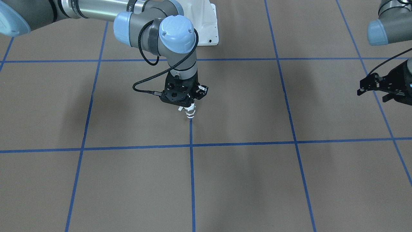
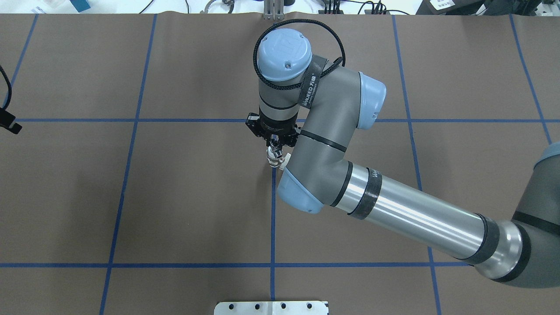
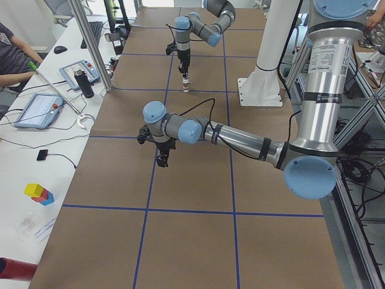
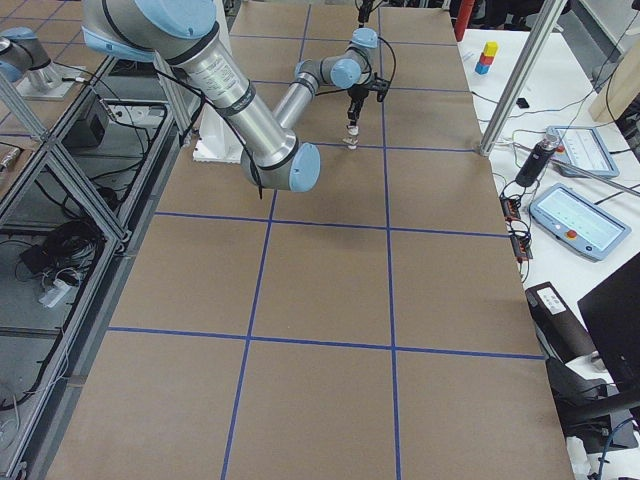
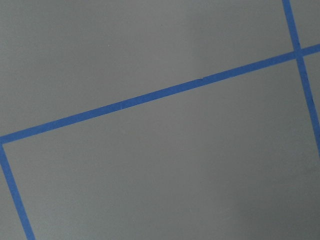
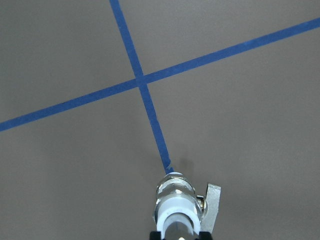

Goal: Assemble PPR valve and pipe with both arms
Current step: 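Press the silver pipe down into the valve top with the right gripper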

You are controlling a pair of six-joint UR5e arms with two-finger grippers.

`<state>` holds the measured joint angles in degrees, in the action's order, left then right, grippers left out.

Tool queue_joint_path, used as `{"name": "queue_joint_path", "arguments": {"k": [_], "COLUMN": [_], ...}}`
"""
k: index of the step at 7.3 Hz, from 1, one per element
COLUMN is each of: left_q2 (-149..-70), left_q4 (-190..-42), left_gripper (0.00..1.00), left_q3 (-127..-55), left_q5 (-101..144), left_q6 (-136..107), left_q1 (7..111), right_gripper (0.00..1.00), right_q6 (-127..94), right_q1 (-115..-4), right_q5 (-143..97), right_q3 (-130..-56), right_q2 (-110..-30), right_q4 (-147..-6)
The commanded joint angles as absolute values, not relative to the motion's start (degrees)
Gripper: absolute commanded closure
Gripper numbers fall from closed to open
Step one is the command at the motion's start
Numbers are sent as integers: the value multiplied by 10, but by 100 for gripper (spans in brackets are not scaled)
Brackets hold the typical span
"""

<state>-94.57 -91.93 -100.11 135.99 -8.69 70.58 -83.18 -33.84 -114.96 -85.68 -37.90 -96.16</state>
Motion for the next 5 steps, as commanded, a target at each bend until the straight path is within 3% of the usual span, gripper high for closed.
{"name": "queue_joint_path", "arguments": {"k": [1, 4, 5], "left_q2": [-946, -946, -946], "left_q4": [-919, -919, -919], "left_gripper": [0, 0, 0], "left_q3": [-1001, -1001, -1001], "left_q5": [1361, 1360, 1361], "left_q6": [-87, -86, -87], "left_q1": [706, 706, 706], "right_gripper": [54, 47, 40], "right_q6": [-819, -819, -819], "right_q1": [-338, -338, -338], "right_q5": [-1149, -1150, -1150], "right_q3": [-857, -857, -857], "right_q2": [-380, -380, -380], "right_q4": [-962, -962, -962]}}
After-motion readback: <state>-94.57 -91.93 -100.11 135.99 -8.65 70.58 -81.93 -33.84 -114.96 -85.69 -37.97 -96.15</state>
